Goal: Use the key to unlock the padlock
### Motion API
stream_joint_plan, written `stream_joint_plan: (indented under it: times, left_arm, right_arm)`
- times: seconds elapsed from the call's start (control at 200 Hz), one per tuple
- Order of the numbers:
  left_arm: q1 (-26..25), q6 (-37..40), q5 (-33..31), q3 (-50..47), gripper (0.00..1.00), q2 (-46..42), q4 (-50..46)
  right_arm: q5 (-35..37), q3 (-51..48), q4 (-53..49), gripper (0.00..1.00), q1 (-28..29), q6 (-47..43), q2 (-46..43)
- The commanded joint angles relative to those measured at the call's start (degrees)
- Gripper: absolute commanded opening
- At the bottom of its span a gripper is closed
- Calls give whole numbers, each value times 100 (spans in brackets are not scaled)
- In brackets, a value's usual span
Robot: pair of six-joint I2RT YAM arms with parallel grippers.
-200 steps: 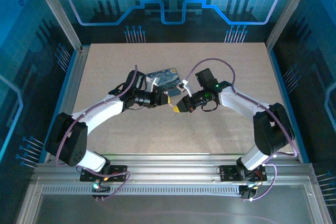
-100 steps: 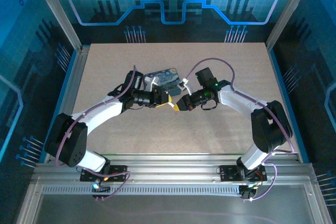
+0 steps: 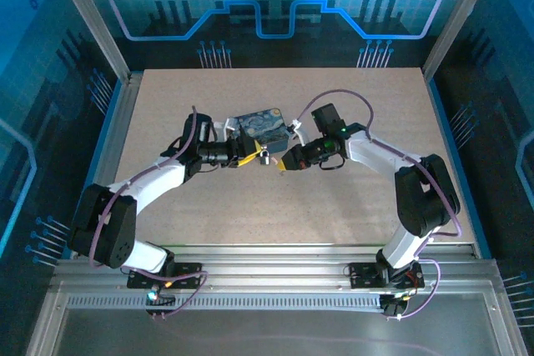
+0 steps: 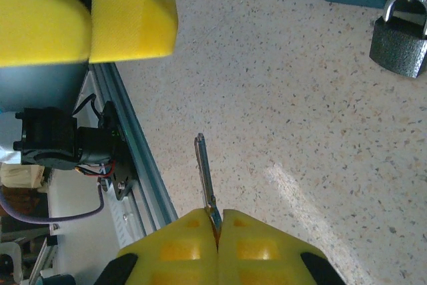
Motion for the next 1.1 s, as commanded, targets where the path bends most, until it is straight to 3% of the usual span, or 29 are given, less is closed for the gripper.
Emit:
stream_joint_plan:
  times: [0.0, 0.465, 0.815, 1.096]
  left_arm:
    - [-268, 598, 232, 393, 45, -92, -426]
    - [-514, 1132, -71, 691, 43, 203, -1055]
    - [-515, 741, 88, 527, 34, 282, -512]
    - [-508, 837, -16, 557, 33, 312, -673]
  right_arm:
    - [-82, 196, -99, 3, 57, 5, 76]
    - [-211, 187, -63, 3, 137, -23, -2]
    - [-398, 135, 26, 3, 164, 0, -29]
    - [-468, 108, 75, 4, 188, -4, -55]
